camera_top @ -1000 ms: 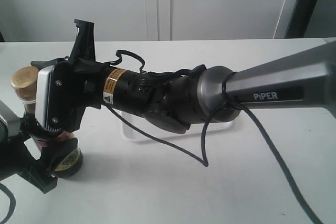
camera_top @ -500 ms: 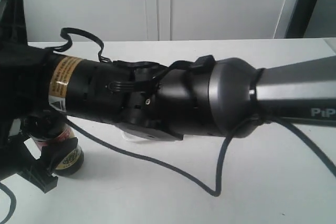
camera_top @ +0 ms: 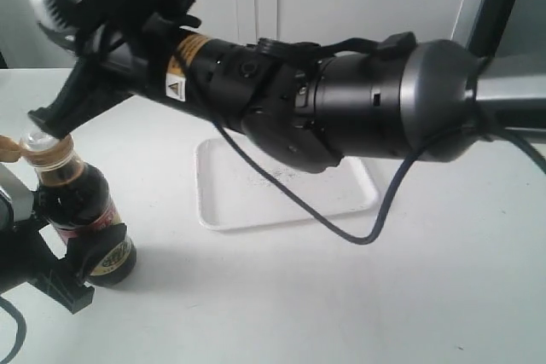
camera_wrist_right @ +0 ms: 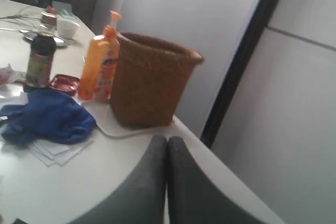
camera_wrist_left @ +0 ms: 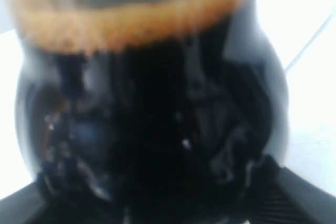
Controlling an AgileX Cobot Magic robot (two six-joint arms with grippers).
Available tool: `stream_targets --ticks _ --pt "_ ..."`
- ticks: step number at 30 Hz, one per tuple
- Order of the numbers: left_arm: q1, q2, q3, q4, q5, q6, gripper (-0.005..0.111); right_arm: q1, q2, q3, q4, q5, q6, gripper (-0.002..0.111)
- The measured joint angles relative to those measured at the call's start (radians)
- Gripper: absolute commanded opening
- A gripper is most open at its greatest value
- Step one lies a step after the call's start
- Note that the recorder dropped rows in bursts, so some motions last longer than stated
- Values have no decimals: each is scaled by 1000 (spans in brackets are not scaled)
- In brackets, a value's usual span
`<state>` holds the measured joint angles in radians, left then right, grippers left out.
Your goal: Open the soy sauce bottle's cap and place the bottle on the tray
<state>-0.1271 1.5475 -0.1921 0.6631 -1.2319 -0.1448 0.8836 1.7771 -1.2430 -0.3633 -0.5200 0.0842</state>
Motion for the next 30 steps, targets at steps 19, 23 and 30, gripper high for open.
stream_targets --ticks 19,23,30 --pt "0 0 0 -11 2 -24 0 -148 -4 -89 -36 867 -13 0" --pt "0 0 -9 -20 12 -60 0 -190 -4 -121 7 1089 -133 0" --pt "0 2 -41 -16 52 -133 0 -316 -4 -136 264 1382 -385 0"
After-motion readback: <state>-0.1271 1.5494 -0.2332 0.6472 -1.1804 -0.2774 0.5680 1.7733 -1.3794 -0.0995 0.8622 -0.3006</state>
